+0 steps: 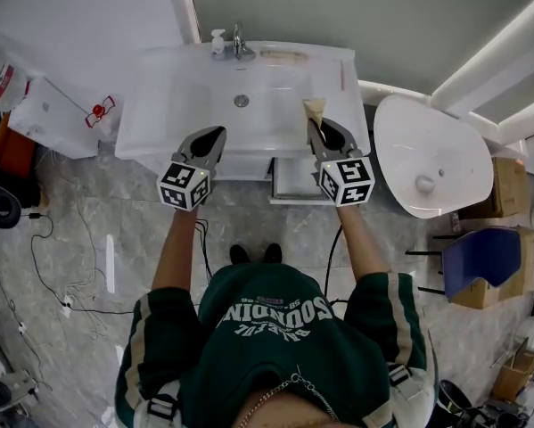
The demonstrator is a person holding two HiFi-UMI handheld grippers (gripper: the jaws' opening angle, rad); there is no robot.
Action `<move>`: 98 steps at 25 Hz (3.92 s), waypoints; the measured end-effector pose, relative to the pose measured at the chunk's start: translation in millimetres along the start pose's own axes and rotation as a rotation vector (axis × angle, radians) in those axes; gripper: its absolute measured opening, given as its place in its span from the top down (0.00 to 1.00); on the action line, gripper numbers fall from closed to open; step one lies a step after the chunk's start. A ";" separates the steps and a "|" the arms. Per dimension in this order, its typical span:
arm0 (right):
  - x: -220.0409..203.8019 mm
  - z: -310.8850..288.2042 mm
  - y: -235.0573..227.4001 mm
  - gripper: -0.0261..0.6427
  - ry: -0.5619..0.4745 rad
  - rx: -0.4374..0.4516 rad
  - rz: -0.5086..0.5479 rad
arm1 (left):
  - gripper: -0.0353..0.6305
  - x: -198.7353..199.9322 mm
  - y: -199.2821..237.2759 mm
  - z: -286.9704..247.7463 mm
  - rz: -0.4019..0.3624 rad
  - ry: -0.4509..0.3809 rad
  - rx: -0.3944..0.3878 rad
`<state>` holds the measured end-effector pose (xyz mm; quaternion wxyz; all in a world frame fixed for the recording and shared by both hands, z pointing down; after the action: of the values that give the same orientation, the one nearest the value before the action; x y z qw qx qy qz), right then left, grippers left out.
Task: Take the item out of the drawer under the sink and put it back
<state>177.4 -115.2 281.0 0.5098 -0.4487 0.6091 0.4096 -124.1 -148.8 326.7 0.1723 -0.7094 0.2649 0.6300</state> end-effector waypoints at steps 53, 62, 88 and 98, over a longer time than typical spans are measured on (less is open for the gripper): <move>-222.8 20.8 -5.0 0.90 0.455 0.097 0.059 | 0.87 -185.1 -72.2 -28.5 0.308 0.215 -0.054; -291.3 -8.7 -4.5 0.90 0.552 0.162 0.186 | 0.87 -223.9 -75.6 -36.3 0.354 0.225 -0.043; -507.6 -117.8 -29.3 0.90 1.045 0.165 0.320 | 0.87 -307.0 -75.8 1.5 0.496 0.299 0.075; -539.4 -126.8 -27.8 0.85 1.137 0.208 0.383 | 0.87 -315.4 -67.3 0.4 0.526 0.318 0.097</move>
<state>214.0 -174.2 831.4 0.0633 -0.4274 0.8926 0.1286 -105.3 -44.7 631.4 -0.0066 -0.6972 0.4928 0.5206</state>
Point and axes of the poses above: the fingertips, and each gripper's own axes: z backward along the fingers, y to its left, x out of its top, the point moved 9 cm from there along z, backward along the fingers, and after that the axes turned 9 degrees about -x, right-handed, at the moved point
